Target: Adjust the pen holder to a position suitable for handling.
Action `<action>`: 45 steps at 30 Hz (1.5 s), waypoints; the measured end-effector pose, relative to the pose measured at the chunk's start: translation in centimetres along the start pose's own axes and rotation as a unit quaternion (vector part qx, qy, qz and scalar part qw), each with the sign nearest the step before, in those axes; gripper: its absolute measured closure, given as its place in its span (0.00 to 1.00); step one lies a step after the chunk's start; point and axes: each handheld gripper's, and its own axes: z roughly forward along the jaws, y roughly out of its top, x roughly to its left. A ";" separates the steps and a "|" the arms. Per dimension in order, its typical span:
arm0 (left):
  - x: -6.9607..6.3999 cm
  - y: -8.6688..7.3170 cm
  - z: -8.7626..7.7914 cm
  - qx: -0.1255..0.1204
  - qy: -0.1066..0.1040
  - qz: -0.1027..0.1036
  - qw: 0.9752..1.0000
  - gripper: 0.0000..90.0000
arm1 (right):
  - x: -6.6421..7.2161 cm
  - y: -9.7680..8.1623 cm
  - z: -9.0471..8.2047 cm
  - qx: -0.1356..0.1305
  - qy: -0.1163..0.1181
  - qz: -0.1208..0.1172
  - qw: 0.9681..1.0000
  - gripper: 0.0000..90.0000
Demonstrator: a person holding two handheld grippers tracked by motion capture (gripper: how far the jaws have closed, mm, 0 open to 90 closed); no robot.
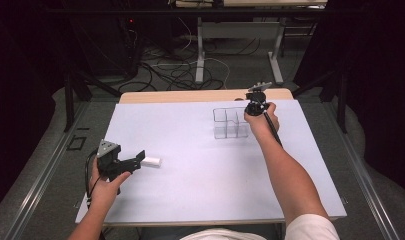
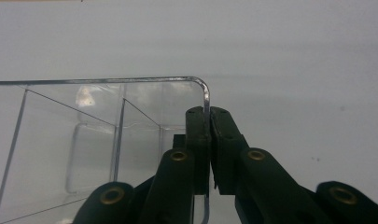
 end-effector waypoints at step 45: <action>-0.2 0.0 0.0 0.000 0.003 0.000 1.000 0.03 | -1.7 -5.7 -4.3 0.010 0.102 -0.016 0.995 0.81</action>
